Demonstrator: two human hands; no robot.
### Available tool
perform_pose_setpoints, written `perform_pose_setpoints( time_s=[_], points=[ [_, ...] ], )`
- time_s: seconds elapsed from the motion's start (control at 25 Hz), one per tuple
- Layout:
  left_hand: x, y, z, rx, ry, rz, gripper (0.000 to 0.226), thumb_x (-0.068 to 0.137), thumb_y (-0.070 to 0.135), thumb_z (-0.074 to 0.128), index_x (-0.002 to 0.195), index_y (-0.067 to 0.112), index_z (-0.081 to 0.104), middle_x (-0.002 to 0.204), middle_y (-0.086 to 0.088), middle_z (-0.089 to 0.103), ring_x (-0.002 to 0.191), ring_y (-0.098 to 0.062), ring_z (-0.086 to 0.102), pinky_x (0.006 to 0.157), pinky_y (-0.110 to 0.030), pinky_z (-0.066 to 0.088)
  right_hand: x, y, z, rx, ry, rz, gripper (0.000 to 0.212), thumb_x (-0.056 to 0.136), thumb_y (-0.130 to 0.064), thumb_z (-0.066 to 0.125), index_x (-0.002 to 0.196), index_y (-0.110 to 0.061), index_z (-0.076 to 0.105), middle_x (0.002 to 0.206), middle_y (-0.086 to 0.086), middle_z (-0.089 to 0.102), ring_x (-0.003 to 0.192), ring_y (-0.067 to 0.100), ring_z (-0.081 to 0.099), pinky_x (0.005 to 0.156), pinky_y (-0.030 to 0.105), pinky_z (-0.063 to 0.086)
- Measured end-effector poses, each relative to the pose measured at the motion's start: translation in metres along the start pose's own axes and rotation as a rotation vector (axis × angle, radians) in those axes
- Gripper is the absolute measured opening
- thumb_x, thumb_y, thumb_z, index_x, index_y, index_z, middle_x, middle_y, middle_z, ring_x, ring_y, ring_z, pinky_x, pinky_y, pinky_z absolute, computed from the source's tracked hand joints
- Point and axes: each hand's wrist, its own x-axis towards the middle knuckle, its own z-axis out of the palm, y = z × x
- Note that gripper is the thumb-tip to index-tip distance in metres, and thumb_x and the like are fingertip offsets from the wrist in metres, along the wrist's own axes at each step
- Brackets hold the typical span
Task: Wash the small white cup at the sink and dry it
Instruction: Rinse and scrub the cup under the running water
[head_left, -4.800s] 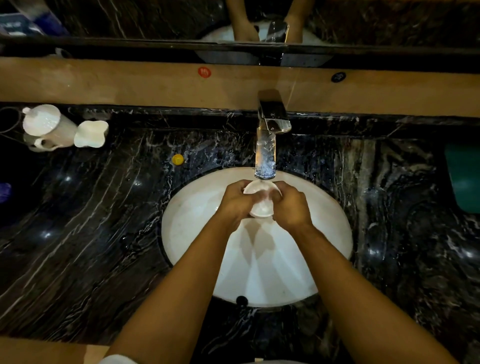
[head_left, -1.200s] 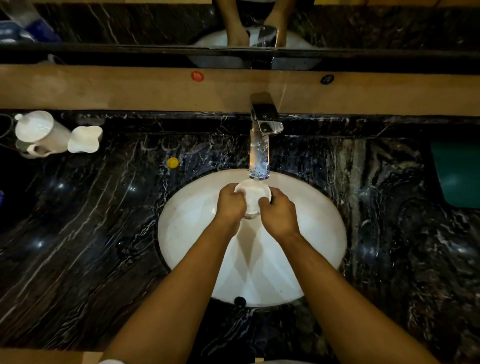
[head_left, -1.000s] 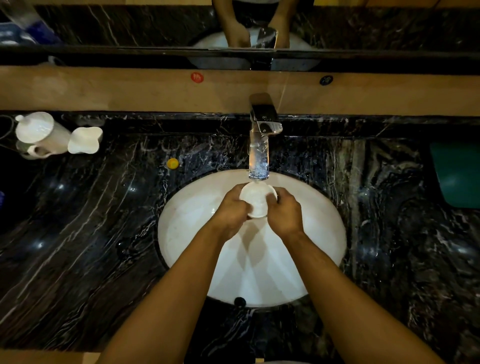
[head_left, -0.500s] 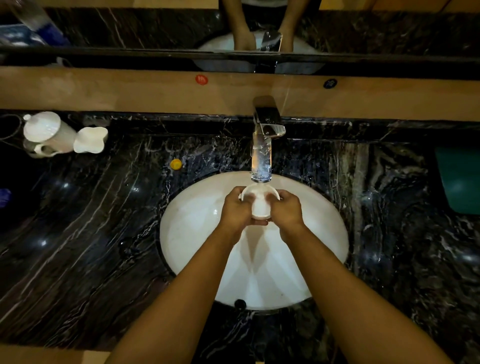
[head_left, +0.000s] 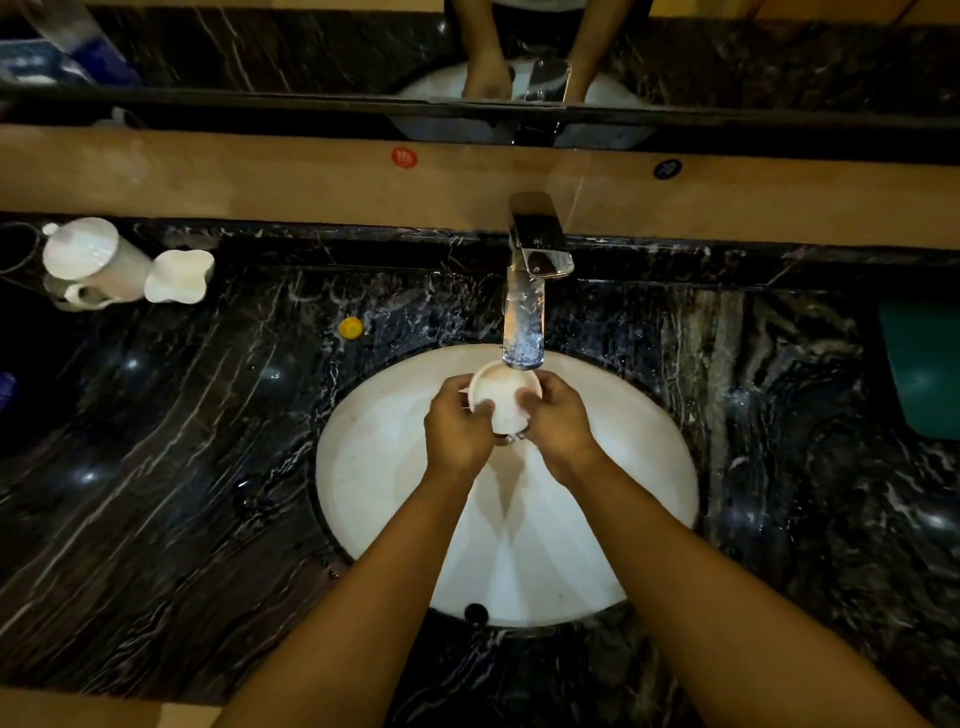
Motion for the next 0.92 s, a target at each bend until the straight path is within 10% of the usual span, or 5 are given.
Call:
perform_pose_setpoints(
  time_s=[0.12, 0.36, 0.6, 0.8, 0.92],
  points=[
    [0.006, 0.0, 0.012, -0.258, 0.014, -0.273, 0.03, 0.101, 0.031, 0.058, 0.105, 0.003, 0.069, 0.103, -0.021, 0.075, 0.09, -0.039, 0.073, 0.078, -0.05, 0.063, -0.002, -0.005, 0.0, -0.11, 0.034, -0.11, 0.039, 0.088, 0.007, 0.059, 0.122, -0.012, 0.062, 0.114, 0.005, 0.069, 0.101, 0.023, 0.068, 0.074, 0.028, 0.059],
    [0.004, 0.011, 0.038, -0.633, -0.373, -0.639, 0.044, 0.105, 0.048, 0.044, 0.121, 0.013, 0.066, 0.108, -0.013, 0.078, 0.097, -0.027, 0.075, 0.075, -0.041, 0.062, -0.015, -0.012, -0.002, -0.364, 0.243, -0.257, 0.036, 0.089, -0.024, 0.071, 0.123, -0.019, 0.062, 0.098, -0.008, 0.065, 0.09, 0.014, 0.064, 0.067, 0.017, 0.044],
    [0.011, 0.021, 0.043, -0.637, -0.294, -0.451, 0.04, 0.096, -0.005, 0.039, 0.12, 0.011, 0.067, 0.106, -0.015, 0.075, 0.09, -0.031, 0.072, 0.062, -0.035, 0.061, -0.015, -0.013, -0.009, -0.378, 0.31, -0.208, 0.03, 0.093, -0.023, 0.064, 0.121, -0.014, 0.065, 0.108, 0.003, 0.073, 0.091, 0.02, 0.069, 0.076, 0.029, 0.054],
    [0.022, 0.025, 0.014, -0.421, -0.456, -0.245, 0.051, 0.089, -0.015, 0.041, 0.12, 0.017, 0.066, 0.12, -0.02, 0.07, 0.113, -0.048, 0.065, 0.096, -0.067, 0.049, -0.007, -0.014, -0.019, -0.187, 0.16, 0.039, 0.019, 0.098, -0.022, 0.06, 0.112, -0.009, 0.061, 0.109, 0.015, 0.071, 0.079, 0.026, 0.071, 0.059, 0.037, 0.06],
    [0.021, 0.022, 0.003, -0.303, -0.417, -0.056, 0.035, 0.092, -0.007, 0.055, 0.118, 0.014, 0.067, 0.118, -0.015, 0.073, 0.108, -0.036, 0.07, 0.086, -0.049, 0.061, -0.006, -0.015, -0.019, -0.043, 0.057, 0.068, 0.014, 0.101, -0.02, 0.058, 0.108, -0.008, 0.062, 0.107, 0.016, 0.071, 0.078, 0.026, 0.072, 0.051, 0.036, 0.061]
  ],
)
